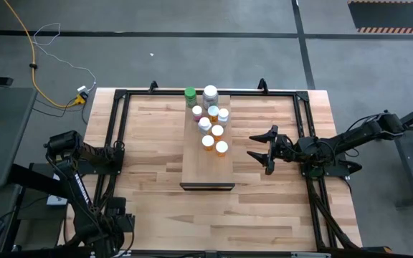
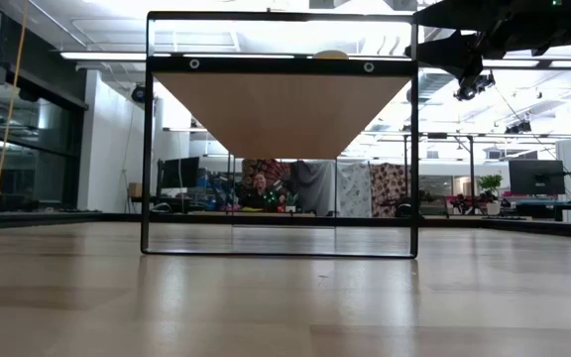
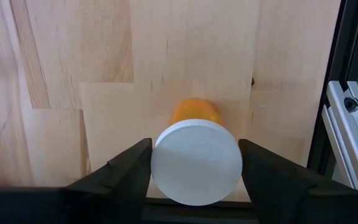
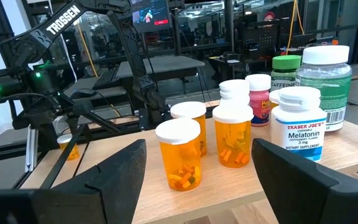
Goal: Pick and place medicine bottles onto shelf by color
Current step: Put the orange pill bottle on the shelf
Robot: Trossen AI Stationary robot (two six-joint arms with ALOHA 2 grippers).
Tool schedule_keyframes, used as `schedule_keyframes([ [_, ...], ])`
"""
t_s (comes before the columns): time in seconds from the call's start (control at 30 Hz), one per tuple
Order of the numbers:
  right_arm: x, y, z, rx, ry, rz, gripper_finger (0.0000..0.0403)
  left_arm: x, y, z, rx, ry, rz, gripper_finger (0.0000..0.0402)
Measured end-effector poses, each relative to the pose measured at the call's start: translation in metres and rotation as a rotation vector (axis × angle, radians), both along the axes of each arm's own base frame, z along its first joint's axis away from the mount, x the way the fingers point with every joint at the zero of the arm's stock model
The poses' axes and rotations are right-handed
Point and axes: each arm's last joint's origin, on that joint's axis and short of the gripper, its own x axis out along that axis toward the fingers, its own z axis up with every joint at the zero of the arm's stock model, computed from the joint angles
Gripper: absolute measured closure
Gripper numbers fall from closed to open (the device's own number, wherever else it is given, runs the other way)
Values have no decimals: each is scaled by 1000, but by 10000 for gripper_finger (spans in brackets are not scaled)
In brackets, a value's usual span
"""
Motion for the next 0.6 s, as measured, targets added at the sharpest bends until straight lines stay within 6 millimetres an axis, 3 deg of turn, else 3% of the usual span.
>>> schedule_keyframes([
  [0.33, 0, 0, 0, 0, 0, 0, 121, 3, 3, 0, 16, 12, -31, 202],
  [0.6, 0, 0, -1, -1, 5, 0, 121, 17, 14, 7, -1, 27, -58, 203],
])
